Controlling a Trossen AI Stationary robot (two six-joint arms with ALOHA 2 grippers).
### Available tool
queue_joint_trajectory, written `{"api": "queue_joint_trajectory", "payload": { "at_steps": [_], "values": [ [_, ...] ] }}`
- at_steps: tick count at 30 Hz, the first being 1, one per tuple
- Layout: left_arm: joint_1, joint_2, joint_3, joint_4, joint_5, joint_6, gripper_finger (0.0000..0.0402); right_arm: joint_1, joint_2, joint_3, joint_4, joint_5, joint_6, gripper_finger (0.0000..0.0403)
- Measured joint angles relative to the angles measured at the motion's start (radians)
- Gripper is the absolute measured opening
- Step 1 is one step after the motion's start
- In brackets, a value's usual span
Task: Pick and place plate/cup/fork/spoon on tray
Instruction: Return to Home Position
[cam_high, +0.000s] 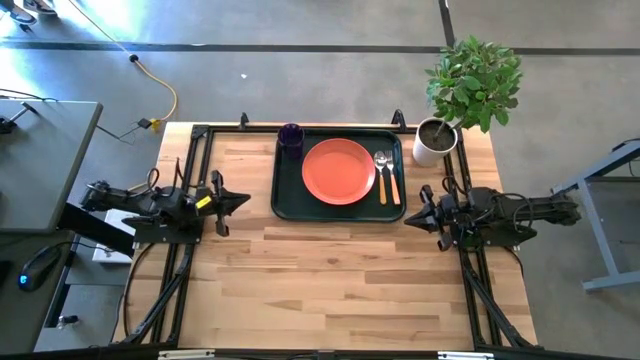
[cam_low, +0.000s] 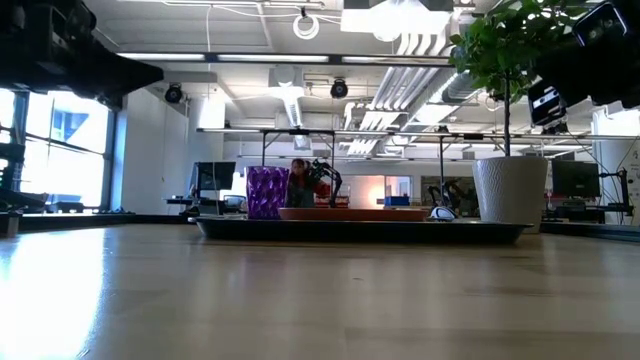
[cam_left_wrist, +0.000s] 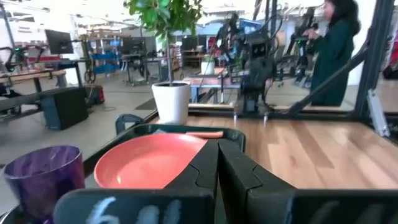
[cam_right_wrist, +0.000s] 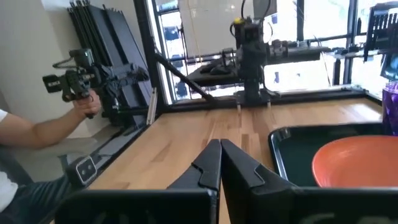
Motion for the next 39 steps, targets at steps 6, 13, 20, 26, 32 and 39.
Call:
{"api": "queue_joint_trajectory", "payload": {
  "at_steps": [6, 13, 20, 26, 32, 39],
  "values": [
    [0.000, 0.012, 0.000, -0.002, 0.017, 0.014, 0.0000, 0.000, 0.003, 0.000, -0.004, 0.000, -0.008, 0.0000],
    [0.000, 0.064, 0.000, -0.010, 0.094, -0.037, 0.0000, 0.000, 0.012, 0.000, -0.010, 0.042, -0.011, 0.0000],
    [0.000, 0.125, 0.000, -0.010, 0.097, -0.042, 0.0000, 0.000, 0.015, 0.000, -0.021, 0.102, -0.034, 0.0000],
    [0.000, 0.135, 0.000, 0.012, 0.097, -0.064, 0.0000, 0.000, 0.015, 0.000, -0.016, 0.143, -0.122, 0.0000],
    [0.000, 0.134, 0.001, 0.121, 0.095, 0.041, 0.0001, 0.000, 0.014, 0.000, 0.007, 0.048, -0.218, 0.0000],
    [0.000, 0.134, 0.001, 0.114, 0.095, 0.097, 0.0001, 0.000, 0.014, 0.000, 0.008, 0.012, -0.151, 0.0000]
  ]
}}
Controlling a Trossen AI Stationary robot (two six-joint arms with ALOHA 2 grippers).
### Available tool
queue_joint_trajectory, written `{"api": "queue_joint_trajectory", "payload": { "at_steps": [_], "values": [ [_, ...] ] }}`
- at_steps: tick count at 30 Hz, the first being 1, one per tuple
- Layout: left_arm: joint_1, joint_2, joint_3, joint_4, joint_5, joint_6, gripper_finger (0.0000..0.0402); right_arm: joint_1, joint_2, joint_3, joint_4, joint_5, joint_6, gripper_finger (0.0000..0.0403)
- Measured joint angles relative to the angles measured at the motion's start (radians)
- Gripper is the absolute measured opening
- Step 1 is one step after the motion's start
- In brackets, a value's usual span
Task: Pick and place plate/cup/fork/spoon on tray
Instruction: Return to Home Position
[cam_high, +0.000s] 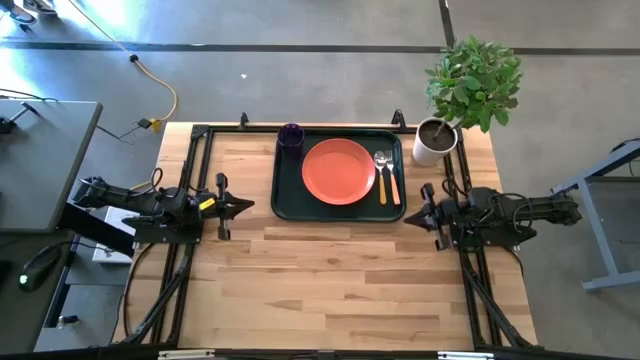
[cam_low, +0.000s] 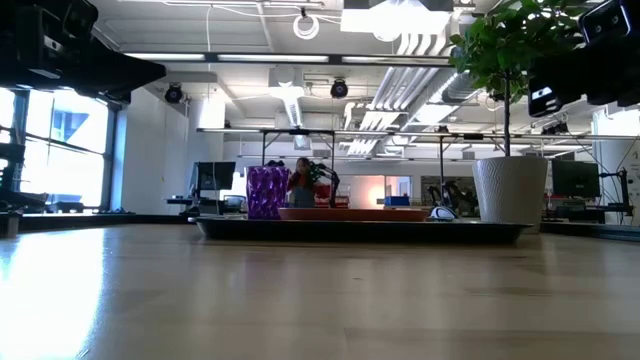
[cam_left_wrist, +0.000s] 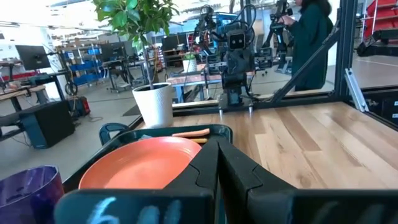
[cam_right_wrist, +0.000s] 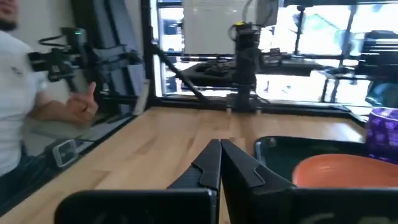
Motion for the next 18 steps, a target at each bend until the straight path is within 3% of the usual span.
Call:
{"api": "queue_joint_trajectory", "payload": {
  "at_steps": [4, 18],
  "values": [
    [0.000, 0.000, 0.000, -0.001, 0.000, 0.000, 0.0001, 0.000, 0.000, 0.000, -0.002, 0.056, 0.000, 0.0000],
    [0.000, 0.000, 0.000, -0.001, 0.000, 0.000, 0.0001, 0.000, 0.000, 0.000, -0.009, 0.056, -0.006, 0.0000]
  ]
}}
